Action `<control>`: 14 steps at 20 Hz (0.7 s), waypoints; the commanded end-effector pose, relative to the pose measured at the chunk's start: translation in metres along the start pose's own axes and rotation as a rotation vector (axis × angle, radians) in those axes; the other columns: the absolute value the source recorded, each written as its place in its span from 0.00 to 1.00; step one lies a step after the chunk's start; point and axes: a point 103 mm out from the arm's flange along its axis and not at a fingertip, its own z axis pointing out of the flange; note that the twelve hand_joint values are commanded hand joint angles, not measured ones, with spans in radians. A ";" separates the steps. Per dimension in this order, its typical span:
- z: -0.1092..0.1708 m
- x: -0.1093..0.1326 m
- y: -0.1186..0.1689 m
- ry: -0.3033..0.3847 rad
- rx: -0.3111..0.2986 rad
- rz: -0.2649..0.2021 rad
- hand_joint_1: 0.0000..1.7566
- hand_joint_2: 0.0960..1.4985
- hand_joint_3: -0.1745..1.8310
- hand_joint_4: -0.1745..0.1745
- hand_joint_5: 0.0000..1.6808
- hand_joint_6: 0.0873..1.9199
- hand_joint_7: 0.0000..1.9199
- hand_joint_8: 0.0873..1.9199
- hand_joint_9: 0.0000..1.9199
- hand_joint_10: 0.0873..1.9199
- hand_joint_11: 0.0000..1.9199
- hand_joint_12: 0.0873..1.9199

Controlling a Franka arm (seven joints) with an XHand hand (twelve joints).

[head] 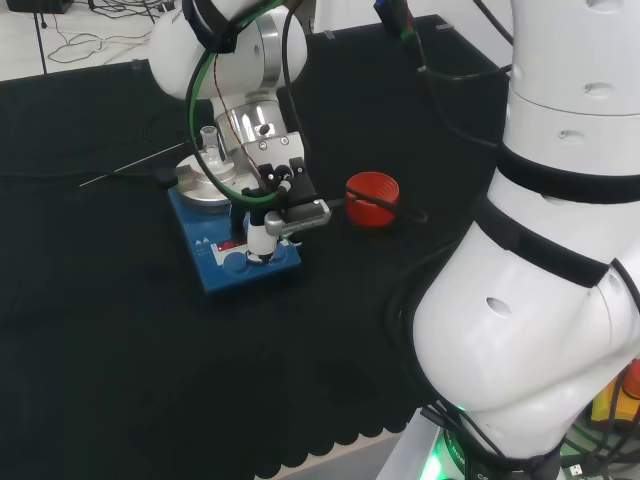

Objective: Turn on the heater.

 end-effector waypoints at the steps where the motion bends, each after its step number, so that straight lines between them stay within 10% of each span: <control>1: 0.002 0.005 0.003 -0.007 0.010 0.004 0.80 0.46 0.55 0.39 0.15 0.23 0.84 0.80 0.87 0.79 0.62 0.67; 14: 0.009 0.005 0.010 0.000 0.035 -0.002 0.80 0.46 0.56 0.39 0.16 0.22 0.85 0.80 0.88 0.79 0.62 0.67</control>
